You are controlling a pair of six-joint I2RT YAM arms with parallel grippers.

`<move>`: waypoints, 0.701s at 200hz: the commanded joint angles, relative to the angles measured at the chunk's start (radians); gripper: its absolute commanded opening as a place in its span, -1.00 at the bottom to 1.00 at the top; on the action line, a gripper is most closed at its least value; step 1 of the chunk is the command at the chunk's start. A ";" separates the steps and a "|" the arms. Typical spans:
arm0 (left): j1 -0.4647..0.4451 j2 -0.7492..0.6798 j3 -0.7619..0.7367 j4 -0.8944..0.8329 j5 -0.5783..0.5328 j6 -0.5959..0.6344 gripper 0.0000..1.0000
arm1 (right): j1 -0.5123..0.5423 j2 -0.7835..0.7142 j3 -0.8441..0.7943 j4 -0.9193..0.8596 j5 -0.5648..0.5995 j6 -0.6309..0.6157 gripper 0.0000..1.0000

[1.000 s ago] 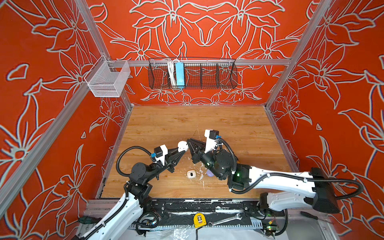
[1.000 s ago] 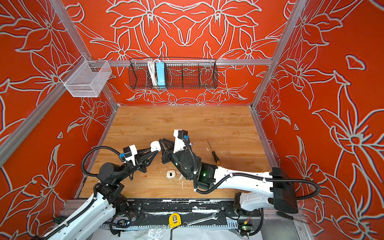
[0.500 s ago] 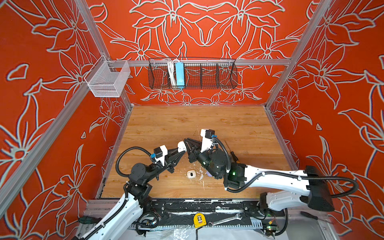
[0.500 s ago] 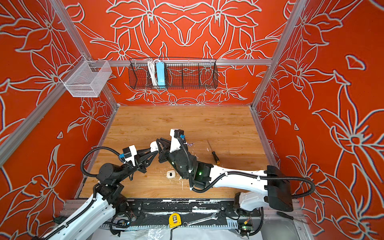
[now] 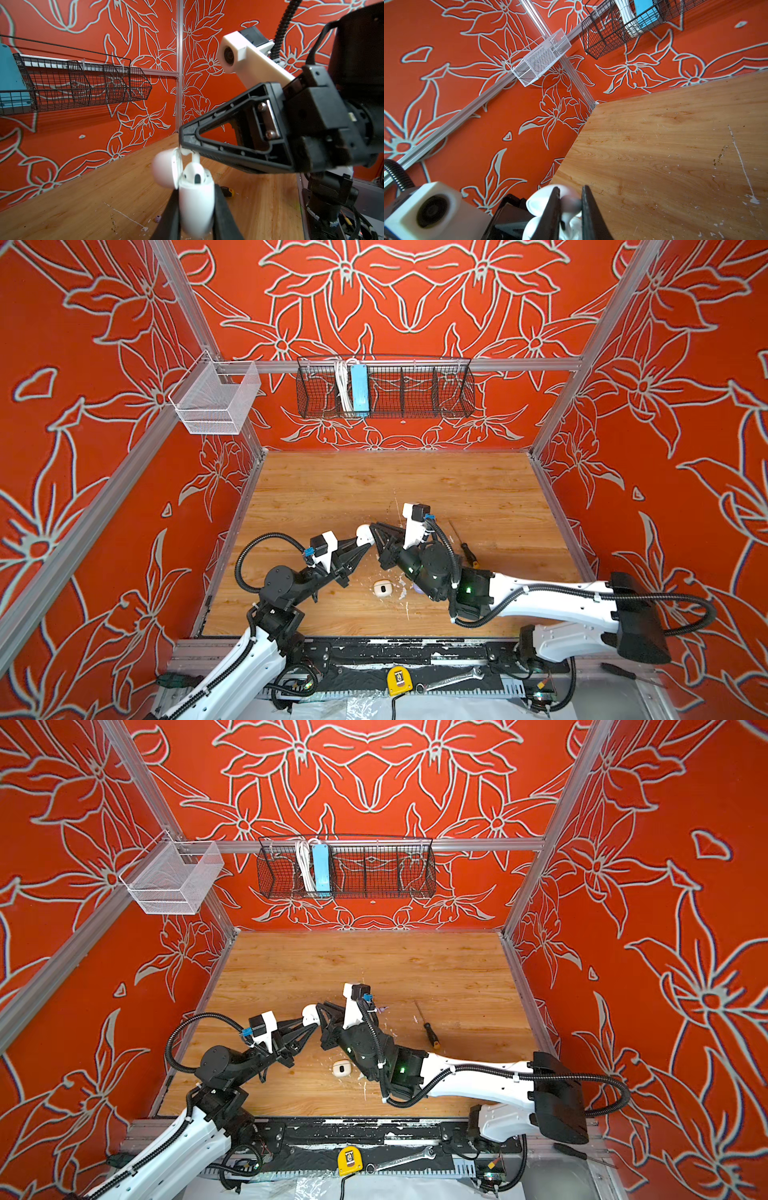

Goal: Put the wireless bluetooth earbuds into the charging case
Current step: 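Lower the earbud stem-first into the case held by the left gripper, then open the right gripper and lift it away from the case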

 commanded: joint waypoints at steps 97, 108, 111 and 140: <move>-0.006 -0.022 0.000 0.028 -0.017 0.013 -1.00 | 0.029 -0.023 -0.054 -0.021 -0.060 0.069 -0.72; -0.006 -0.026 -0.003 0.028 -0.020 0.013 -1.00 | 0.031 -0.032 -0.061 -0.026 -0.053 0.069 -0.72; -0.006 -0.027 -0.002 0.028 -0.020 0.013 -1.00 | 0.031 -0.035 -0.065 -0.027 -0.051 0.068 -0.72; -0.006 -0.036 -0.005 0.024 -0.023 0.019 -1.00 | 0.031 -0.059 -0.086 -0.037 -0.009 0.063 -0.35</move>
